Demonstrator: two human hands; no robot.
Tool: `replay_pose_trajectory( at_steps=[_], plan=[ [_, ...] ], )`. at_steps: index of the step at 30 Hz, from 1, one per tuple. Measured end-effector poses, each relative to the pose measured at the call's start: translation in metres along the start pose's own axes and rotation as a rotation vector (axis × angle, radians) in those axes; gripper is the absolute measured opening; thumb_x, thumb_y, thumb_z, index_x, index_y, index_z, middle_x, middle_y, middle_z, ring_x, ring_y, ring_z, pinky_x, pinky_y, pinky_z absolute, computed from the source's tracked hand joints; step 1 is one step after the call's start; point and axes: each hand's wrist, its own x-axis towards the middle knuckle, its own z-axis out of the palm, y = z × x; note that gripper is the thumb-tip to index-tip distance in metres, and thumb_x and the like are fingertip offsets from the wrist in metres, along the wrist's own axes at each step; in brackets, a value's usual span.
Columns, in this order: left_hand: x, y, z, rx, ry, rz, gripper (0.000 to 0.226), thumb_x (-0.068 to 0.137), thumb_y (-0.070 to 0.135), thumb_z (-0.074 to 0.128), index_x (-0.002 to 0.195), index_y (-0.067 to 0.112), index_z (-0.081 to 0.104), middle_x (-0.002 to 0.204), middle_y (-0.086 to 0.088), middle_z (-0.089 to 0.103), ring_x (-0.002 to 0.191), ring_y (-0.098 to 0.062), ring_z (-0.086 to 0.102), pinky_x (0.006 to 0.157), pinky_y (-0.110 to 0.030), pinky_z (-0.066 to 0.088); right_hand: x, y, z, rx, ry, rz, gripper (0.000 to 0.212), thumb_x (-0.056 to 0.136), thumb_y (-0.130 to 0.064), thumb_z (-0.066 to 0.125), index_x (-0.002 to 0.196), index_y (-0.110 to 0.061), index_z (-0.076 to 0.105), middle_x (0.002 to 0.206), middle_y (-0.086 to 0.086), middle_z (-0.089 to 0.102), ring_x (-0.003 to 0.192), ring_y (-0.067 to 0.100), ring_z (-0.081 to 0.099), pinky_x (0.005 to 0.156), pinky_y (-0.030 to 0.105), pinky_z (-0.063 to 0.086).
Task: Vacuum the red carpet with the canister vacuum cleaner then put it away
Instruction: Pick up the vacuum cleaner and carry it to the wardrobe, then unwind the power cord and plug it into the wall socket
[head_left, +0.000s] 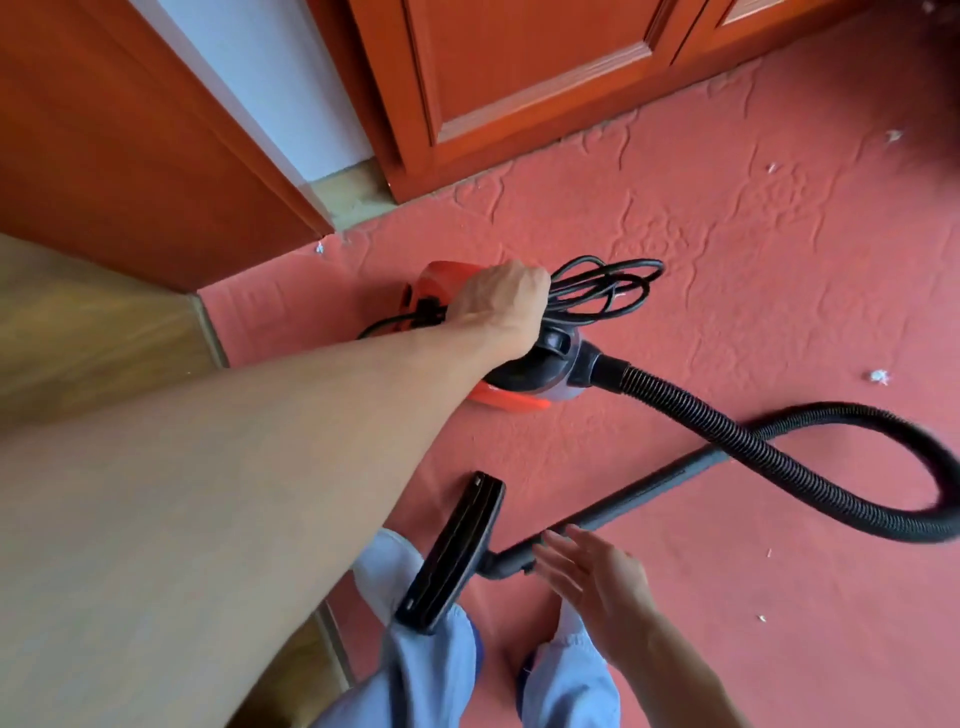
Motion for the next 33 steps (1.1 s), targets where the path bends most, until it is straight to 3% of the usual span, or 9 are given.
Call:
replay_pose_trajectory(
  at_steps=[6, 9, 11, 14, 18, 22, 26, 29, 33],
  plan=[
    [-0.036, -0.009, -0.044, -0.412, -0.188, -0.219, 0.02, 0.092, 0.003, 0.056, 0.112, 0.002, 0.062, 0.114, -0.015, 0.071, 0.102, -0.033, 0.07, 0.084, -0.035, 0.055, -0.051, -0.033, 0.036, 0.003, -0.13, -0.045, 0.017, 0.099, -0.007, 0.048, 0.111, 0.0, 0.057, 0.098, 0.019, 0.074, 0.09, 0.033, 0.072, 0.088, 0.044, 0.055],
    [-0.062, -0.017, -0.075, -0.797, -0.254, -0.379, 0.012, 0.093, 0.0, 0.057, 0.082, 0.004, 0.061, 0.085, -0.014, 0.076, 0.074, -0.028, 0.071, 0.063, -0.033, 0.056, -0.082, -0.054, 0.053, -0.016, -0.174, -0.086, 0.02, 0.099, -0.009, 0.048, 0.114, -0.001, 0.058, 0.099, 0.018, 0.075, 0.089, 0.032, 0.072, 0.102, 0.047, 0.047],
    [-0.082, -0.022, -0.1, -0.882, -0.212, -0.457, 0.015, 0.09, 0.0, 0.06, 0.077, 0.007, 0.059, 0.075, -0.012, 0.074, 0.067, -0.022, 0.065, 0.063, -0.028, 0.052, -0.113, -0.074, 0.064, -0.02, -0.214, -0.125, 0.02, 0.098, -0.009, 0.049, 0.114, 0.0, 0.057, 0.097, 0.018, 0.074, 0.084, 0.03, 0.072, 0.091, 0.043, 0.054],
    [-0.122, -0.023, -0.125, -0.942, -0.163, -0.557, 0.022, 0.079, 0.003, 0.075, 0.099, 0.006, 0.065, 0.1, -0.014, 0.075, 0.091, -0.025, 0.068, 0.09, -0.034, 0.055, -0.167, -0.091, 0.077, -0.109, -0.243, -0.211, 0.022, 0.098, -0.009, 0.051, 0.117, 0.001, 0.057, 0.094, 0.015, 0.073, 0.079, 0.027, 0.072, 0.073, 0.038, 0.057],
    [-0.179, -0.016, -0.148, -0.953, -0.069, -0.62, 0.027, 0.092, 0.007, 0.063, 0.119, 0.008, 0.067, 0.121, -0.016, 0.069, 0.115, -0.033, 0.063, 0.099, -0.039, 0.051, -0.233, -0.082, 0.088, -0.371, -0.316, -0.312, 0.041, 0.096, -0.007, 0.054, 0.137, -0.012, 0.05, 0.115, 0.01, 0.065, 0.102, 0.029, 0.067, 0.083, 0.043, 0.058],
    [-0.219, -0.015, -0.174, -0.908, 0.012, -0.624, 0.03, 0.091, -0.004, 0.045, 0.1, 0.01, 0.07, 0.097, -0.015, 0.07, 0.094, -0.035, 0.067, 0.082, -0.04, 0.057, -0.275, -0.07, 0.097, -0.361, -0.44, -0.289, 0.05, 0.099, -0.009, 0.052, 0.144, -0.026, 0.04, 0.123, 0.007, 0.062, 0.104, 0.03, 0.067, 0.08, 0.043, 0.059],
    [-0.25, -0.023, -0.2, -1.076, 0.042, -0.689, 0.034, 0.095, -0.003, 0.045, 0.078, 0.021, 0.063, 0.086, -0.007, 0.066, 0.074, -0.034, 0.075, 0.054, -0.039, 0.061, -0.293, -0.052, 0.106, -0.395, -0.471, -0.259, 0.046, 0.094, -0.008, 0.051, 0.139, -0.018, 0.05, 0.118, 0.013, 0.066, 0.077, 0.026, 0.07, 0.066, 0.036, 0.056],
    [-0.274, -0.029, -0.219, -1.211, 0.071, -0.694, 0.028, 0.095, -0.005, 0.05, 0.089, 0.011, 0.072, 0.096, -0.012, 0.071, 0.054, -0.023, 0.073, 0.035, -0.021, 0.042, -0.303, -0.044, 0.113, -0.441, -0.363, -0.275, 0.04, 0.092, -0.005, 0.049, 0.13, -0.012, 0.056, 0.095, 0.006, 0.065, 0.058, 0.02, 0.064, 0.062, 0.032, 0.051],
    [-0.313, -0.032, -0.239, -1.192, 0.061, -0.62, 0.027, 0.089, -0.005, 0.054, 0.08, 0.013, 0.072, 0.078, -0.004, 0.071, 0.042, -0.011, 0.054, 0.036, -0.019, 0.031, -0.317, -0.043, 0.124, -0.468, -0.258, -0.309, 0.026, 0.094, -0.013, 0.051, 0.116, -0.006, 0.064, 0.089, 0.006, 0.065, 0.067, 0.019, 0.06, 0.061, 0.029, 0.049]
  ],
)
